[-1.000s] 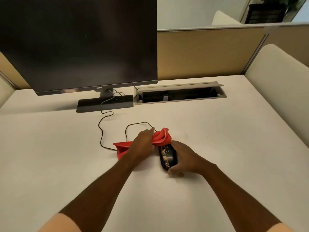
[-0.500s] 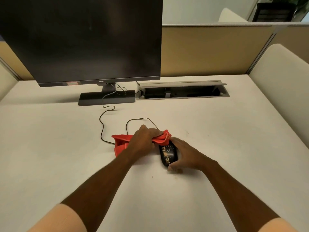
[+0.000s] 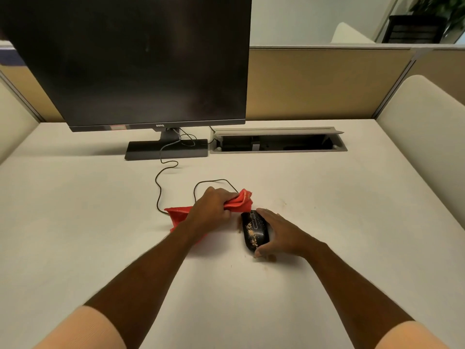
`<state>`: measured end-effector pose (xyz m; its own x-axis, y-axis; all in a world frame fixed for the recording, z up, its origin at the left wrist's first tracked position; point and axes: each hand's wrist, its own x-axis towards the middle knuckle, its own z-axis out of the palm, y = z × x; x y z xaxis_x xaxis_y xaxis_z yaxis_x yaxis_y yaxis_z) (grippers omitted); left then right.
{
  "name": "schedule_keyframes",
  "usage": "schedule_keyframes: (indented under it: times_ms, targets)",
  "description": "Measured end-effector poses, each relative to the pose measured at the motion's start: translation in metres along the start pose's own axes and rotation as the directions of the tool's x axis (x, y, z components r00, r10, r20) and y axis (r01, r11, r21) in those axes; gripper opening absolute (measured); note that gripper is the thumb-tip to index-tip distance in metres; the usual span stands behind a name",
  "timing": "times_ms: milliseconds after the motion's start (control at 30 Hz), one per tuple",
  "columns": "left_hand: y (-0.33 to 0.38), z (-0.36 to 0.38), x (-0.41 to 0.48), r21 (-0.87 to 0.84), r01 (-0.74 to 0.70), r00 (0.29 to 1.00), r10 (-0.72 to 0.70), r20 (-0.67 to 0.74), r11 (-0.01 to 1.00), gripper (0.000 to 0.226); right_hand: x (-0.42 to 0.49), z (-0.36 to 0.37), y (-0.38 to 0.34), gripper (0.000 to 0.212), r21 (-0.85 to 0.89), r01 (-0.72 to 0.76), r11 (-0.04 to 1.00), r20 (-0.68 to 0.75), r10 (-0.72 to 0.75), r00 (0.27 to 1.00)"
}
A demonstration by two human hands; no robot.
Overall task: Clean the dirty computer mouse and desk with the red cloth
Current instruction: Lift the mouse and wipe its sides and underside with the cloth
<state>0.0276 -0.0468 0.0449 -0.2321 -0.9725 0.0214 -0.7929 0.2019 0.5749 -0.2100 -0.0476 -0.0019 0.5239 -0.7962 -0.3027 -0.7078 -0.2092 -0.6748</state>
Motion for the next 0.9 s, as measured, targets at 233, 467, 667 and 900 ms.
schedule_keyframes:
  times_ms: [233,467,667,900]
  targets:
    - [0.015,0.007,0.003,-0.007,0.016,0.995,-0.015,0.094,1.0,0.038,0.001,-0.003,-0.003,0.1,0.036,0.025,0.999,0.018,-0.025,1.0]
    - [0.003,0.004,-0.016,-0.015,0.003,0.989,-0.001,0.151,1.0,0.029,0.001,-0.002,-0.001,0.109,-0.01,-0.013,1.0,0.015,0.014,1.0]
    - [-0.005,0.002,-0.032,0.014,-0.027,0.989,0.024,0.148,1.0,0.037,-0.001,-0.001,-0.001,0.109,-0.002,-0.03,1.0,-0.005,0.03,1.0]
    - [0.013,0.003,-0.019,-0.041,-0.082,0.994,0.084,0.062,0.996,0.007,0.001,-0.002,-0.004,0.101,0.01,-0.018,1.0,0.014,0.018,1.0]
